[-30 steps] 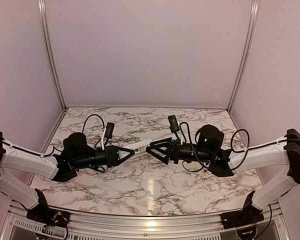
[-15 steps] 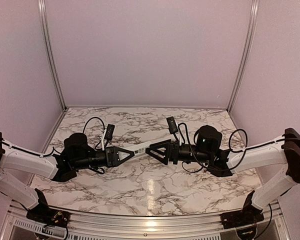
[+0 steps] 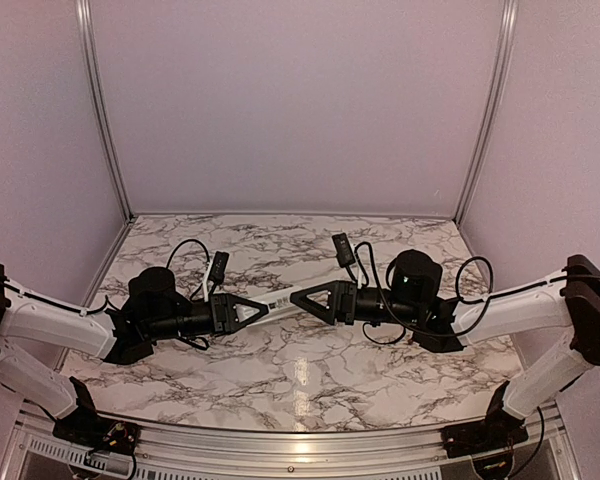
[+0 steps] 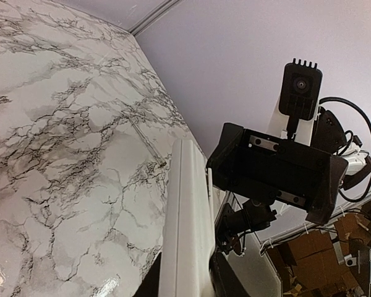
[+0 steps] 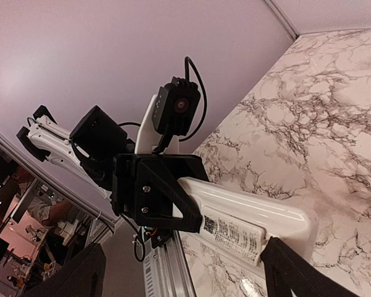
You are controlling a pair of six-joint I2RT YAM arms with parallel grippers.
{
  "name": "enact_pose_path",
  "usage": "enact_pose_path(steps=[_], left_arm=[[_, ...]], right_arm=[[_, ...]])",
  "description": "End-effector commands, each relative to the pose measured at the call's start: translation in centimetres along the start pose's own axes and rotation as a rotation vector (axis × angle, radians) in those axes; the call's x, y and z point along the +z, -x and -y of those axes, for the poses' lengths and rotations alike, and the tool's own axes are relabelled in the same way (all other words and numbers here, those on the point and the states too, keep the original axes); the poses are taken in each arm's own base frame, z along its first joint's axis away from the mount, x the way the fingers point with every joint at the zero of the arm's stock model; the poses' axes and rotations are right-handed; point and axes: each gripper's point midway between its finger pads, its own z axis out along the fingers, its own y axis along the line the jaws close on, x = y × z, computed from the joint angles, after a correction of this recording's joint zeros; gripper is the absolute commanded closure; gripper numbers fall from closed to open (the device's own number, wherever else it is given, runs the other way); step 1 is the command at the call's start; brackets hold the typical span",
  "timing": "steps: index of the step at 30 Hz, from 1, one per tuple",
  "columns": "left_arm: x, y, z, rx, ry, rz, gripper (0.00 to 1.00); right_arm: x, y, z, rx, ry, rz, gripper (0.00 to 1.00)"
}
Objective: Unload the batteries from the remote control
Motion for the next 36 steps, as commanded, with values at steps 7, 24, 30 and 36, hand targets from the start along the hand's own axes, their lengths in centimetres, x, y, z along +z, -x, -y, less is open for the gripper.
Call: enact_pose_path(steps=[7, 24, 30, 36], left_arm=[[-0.3, 1.6, 5.4, 0.076, -0.196, 0.046, 1.00], [-0.3, 1.8, 4.8, 0.067, -0.178, 0.056, 1.00], [-0.2, 1.9, 4.6, 0.057, -0.178, 0.057, 1.00], [-0.4, 2.0, 4.5, 0.049, -0.179, 0.063, 1.00]], right_arm=[[0.2, -2.1, -0.2, 0.093, 0.044, -0.084, 0.13], [-0.5, -2.3, -1.3, 0.092, 0.096, -0.092, 0.13], [-0.6, -2.3, -1.4, 0.103, 0.111, -0.090, 0.13], [-0.8, -2.2, -1.7, 0.106, 0.132, -0.085, 0.13]])
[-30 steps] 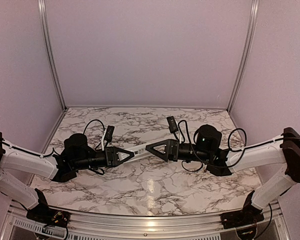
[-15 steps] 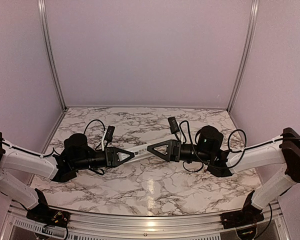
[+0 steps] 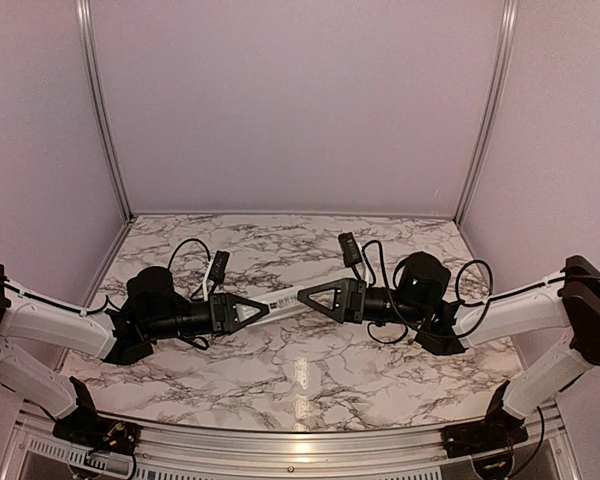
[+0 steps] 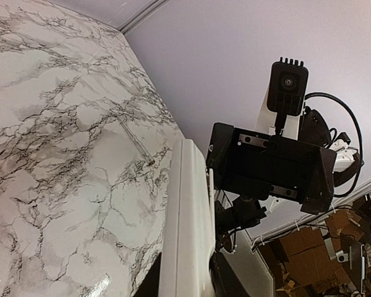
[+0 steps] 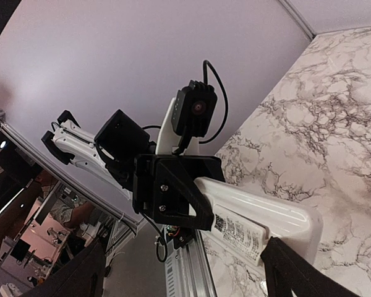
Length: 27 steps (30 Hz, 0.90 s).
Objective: Unload the batteries from the remote control
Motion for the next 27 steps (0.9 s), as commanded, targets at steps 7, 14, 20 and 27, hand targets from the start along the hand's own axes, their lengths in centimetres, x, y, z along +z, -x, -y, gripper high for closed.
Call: enact_pose_path(steps=[7, 14, 20, 27], left_arm=[[-0.16, 1.95, 3.72, 0.044, -0.156, 0.065, 1.00], [0.01, 1.85, 3.53, 0.010, -0.183, 0.052, 1.00], [-0.47, 2.12, 3.72, -0.008, -0.209, 0.061, 1.00], [-0.53, 2.17, 3.66, -0.014, -0.211, 0.061, 1.00]], right_arm=[[-0.20, -2.68, -0.70, 0.058, 0.069, -0.104, 0.13], [-0.28, -2.62, -0.90, 0.066, 0.085, -0.105, 0.13], [-0.28, -2.55, -0.98, 0.074, 0.092, -0.104, 0.13], [-0.17, -2.45, -1.30, 0.083, 0.112, -0.106, 0.13]])
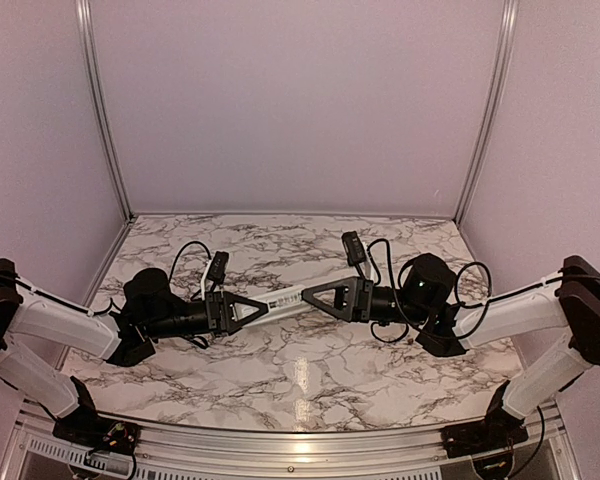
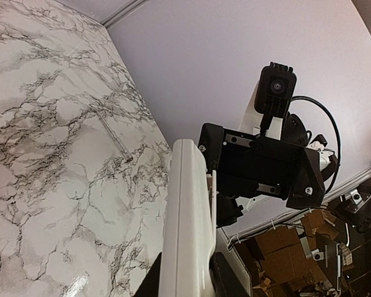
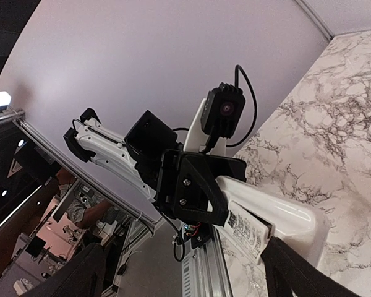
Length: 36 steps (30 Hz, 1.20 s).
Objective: Unload the batteries from the remote control
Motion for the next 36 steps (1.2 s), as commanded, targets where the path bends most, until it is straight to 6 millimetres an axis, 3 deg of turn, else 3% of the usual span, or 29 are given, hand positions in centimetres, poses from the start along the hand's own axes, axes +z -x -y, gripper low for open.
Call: enact_pose_path(steps=[1, 16, 25, 36], left_arm=[[0.0, 1.9, 3.2, 0.058, -0.120, 0.063, 1.00], [0.0, 2.0, 2.5, 0.033, -0.130, 0.058, 1.00], [0.0, 2.0, 2.7, 0.027, -0.145, 0.056, 1.00], [0.4, 2.2, 1.9, 0.052, -0.109, 0.063, 1.00]], right_arm=[[0.4, -2.6, 0.0, 0.068, 0.032, -0.106, 0.13], [0.6, -2.8, -0.8, 0.087, 0.103, -0.118, 0.13], [0.4, -2.4, -2.7, 0.094, 0.197, -0.117, 0.13], [0.5, -2.6, -0.7, 0.053, 0.083, -0.113, 0.14]])
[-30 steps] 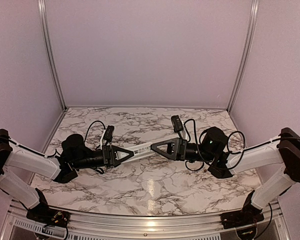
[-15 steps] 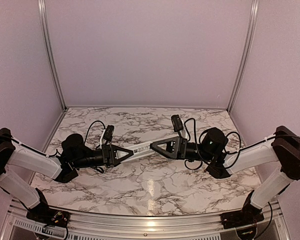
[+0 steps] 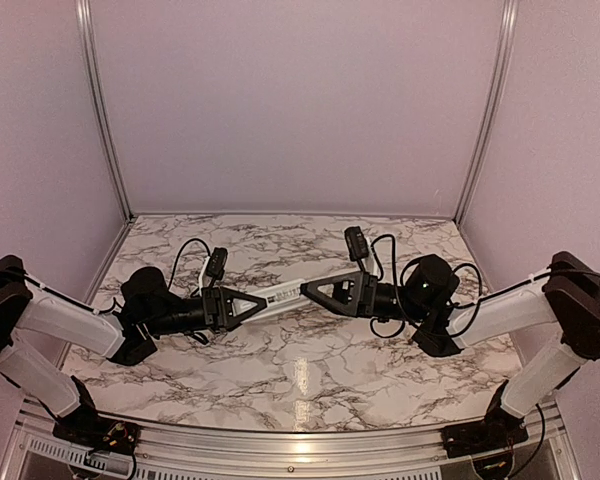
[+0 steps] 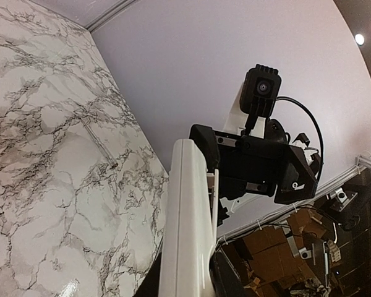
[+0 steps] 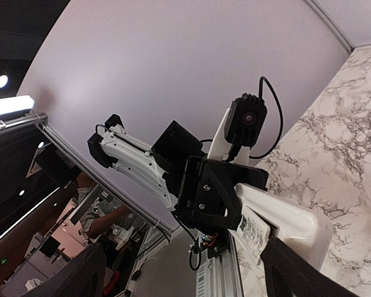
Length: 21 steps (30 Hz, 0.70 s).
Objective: Unload the batteries from the remote control
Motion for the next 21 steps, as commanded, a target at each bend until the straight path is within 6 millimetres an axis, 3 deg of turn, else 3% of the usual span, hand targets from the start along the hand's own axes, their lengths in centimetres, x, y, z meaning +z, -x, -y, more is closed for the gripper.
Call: enact_pose_path(steps=[1, 10, 21], left_arm=[[0.7, 1.6, 1.0, 0.072, -0.027, 0.053, 1.00], [0.9, 2.3, -1.0, 0.135, 0.099, 0.078, 1.00], [1.1, 2.8, -2.1, 0.172, 0.148, 0.095, 1.00]], right_arm=[[0.4, -3.9, 1.1, 0.046, -0.052, -0.152, 0.14], [0.8, -4.0, 0.7, 0.003, -0.080, -0.163, 0.16], [1.4, -3.9, 0.4, -0.022, -0.079, -0.165, 0.17]])
